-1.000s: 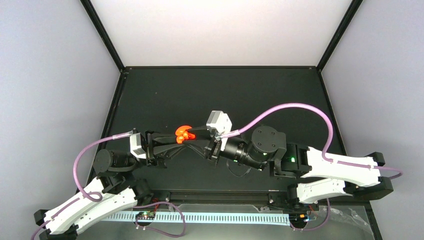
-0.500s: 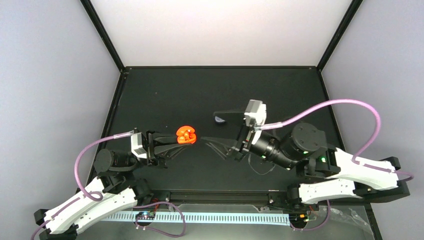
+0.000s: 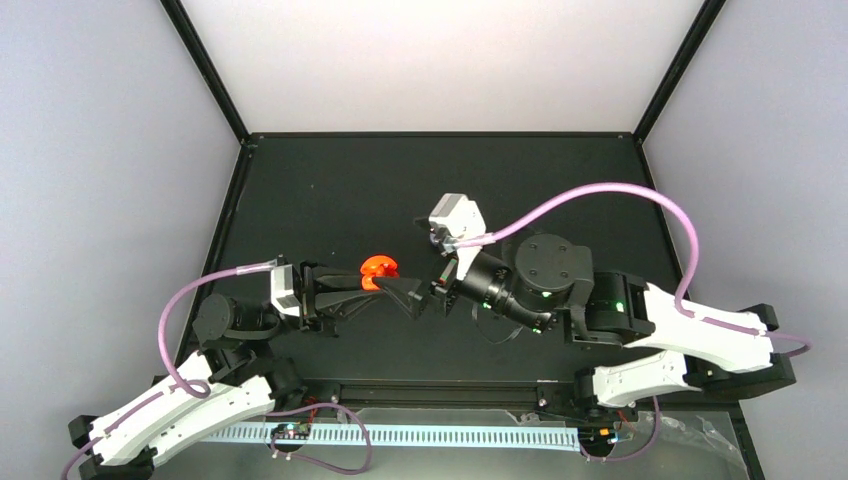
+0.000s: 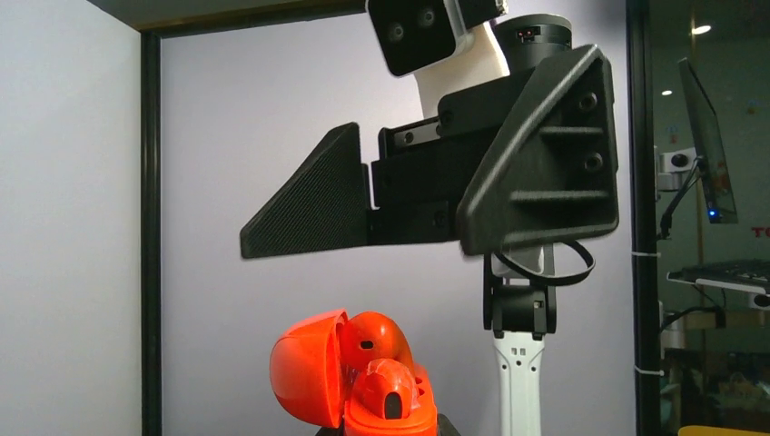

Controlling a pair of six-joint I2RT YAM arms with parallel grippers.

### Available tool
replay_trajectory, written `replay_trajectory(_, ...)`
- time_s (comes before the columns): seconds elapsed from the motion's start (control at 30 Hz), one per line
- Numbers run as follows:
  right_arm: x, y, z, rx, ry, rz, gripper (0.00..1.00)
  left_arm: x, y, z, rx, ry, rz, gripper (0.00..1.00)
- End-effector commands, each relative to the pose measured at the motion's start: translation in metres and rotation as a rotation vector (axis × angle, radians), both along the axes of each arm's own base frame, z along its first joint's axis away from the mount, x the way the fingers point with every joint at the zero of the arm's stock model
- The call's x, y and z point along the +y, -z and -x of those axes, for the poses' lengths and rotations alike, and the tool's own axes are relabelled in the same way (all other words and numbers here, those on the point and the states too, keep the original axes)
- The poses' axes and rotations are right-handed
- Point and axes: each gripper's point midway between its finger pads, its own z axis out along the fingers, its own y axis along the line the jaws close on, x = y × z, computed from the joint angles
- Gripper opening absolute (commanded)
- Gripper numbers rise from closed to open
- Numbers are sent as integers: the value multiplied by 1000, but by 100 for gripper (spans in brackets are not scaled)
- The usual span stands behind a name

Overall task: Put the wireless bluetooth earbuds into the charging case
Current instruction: Place the earbud in the charging case.

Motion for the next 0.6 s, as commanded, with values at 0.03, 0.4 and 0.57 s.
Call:
replay_trajectory(0.03,-1,11,-9,24,58,74,100,3,-12,9,-26,34,24,2)
replay_trajectory(0.4,5,22,-21,55,118,128,100,4,-12,11,-27,36,23,2)
replay_trajectory(0.57,2,22,-24,64,139,117,100,6,-13,12,-35,31,27,2)
